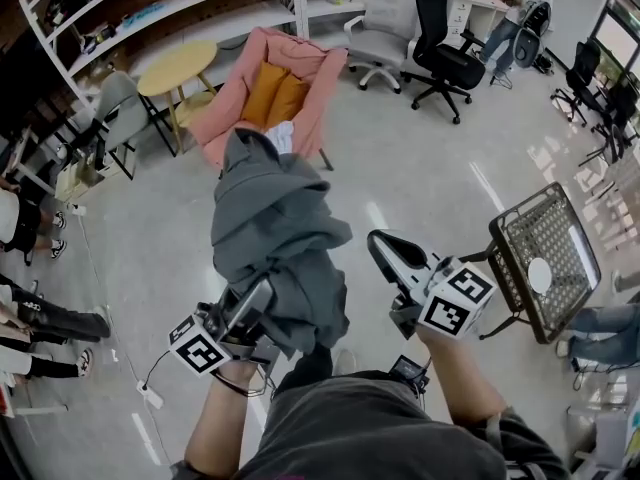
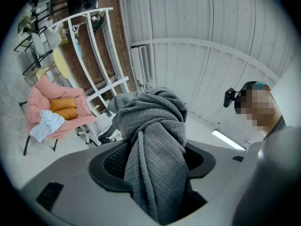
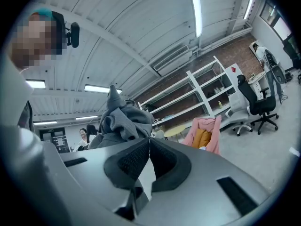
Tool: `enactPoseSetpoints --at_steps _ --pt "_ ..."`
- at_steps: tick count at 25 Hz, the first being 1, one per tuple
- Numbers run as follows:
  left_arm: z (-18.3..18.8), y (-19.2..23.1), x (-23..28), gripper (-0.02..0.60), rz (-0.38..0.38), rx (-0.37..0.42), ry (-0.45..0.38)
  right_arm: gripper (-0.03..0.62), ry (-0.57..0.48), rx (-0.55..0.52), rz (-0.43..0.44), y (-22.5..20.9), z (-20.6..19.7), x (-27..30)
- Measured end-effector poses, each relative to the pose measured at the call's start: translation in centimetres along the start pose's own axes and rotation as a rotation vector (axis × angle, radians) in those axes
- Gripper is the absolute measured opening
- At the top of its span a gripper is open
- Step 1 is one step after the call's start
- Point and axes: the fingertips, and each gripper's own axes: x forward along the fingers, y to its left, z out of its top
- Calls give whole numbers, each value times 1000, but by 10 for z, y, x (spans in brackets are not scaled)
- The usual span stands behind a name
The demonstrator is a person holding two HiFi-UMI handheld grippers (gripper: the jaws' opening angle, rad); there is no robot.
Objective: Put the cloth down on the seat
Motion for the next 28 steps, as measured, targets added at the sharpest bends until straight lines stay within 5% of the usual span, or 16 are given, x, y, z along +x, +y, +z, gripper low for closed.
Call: enactPoseSetpoints --at_steps 17,28 --pt "102 141 86 301 -34 -33 37 17 4 3 -44 -88 33 159" --pt "130 177 110 301 -53 -26 58 17 -11 -6 -69 -110 43 196"
